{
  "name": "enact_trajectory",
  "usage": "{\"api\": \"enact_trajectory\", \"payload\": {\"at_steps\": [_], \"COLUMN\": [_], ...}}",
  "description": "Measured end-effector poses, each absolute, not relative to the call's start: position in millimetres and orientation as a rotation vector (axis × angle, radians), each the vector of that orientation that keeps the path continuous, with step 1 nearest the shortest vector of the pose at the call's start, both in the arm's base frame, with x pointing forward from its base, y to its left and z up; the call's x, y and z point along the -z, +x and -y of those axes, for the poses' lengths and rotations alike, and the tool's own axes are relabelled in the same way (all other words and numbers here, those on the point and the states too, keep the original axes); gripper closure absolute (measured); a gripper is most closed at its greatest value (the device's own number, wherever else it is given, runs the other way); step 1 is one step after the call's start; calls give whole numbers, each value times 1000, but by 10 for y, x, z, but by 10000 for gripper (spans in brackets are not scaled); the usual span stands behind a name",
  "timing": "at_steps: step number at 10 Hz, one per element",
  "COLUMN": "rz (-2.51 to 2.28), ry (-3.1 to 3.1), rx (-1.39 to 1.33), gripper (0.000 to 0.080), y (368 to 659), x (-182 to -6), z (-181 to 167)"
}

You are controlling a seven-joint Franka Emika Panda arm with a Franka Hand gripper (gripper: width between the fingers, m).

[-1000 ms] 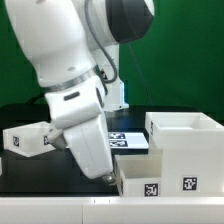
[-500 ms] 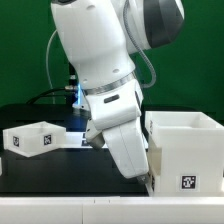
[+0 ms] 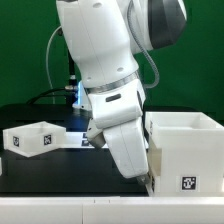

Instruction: Assemble drawer

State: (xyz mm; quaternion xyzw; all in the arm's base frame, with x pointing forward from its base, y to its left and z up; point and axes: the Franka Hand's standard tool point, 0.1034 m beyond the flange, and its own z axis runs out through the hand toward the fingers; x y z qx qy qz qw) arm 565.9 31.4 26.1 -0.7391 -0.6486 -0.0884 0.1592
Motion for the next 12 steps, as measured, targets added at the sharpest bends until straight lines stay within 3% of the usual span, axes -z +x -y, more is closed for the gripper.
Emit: {"api": "enact_trajectory", "payload": {"at_steps": [5, 8, 10, 12], "rz": [1872, 1945, 1949, 1933], "ry": [-2097, -2062, -2108, -2164], "rx": [258, 286, 304, 281], "gripper": [147, 147, 147, 147], "y": [5664, 5655, 5665, 5426], "x": [-255, -239, -384, -543], "z": [-243, 382, 726, 956]}}
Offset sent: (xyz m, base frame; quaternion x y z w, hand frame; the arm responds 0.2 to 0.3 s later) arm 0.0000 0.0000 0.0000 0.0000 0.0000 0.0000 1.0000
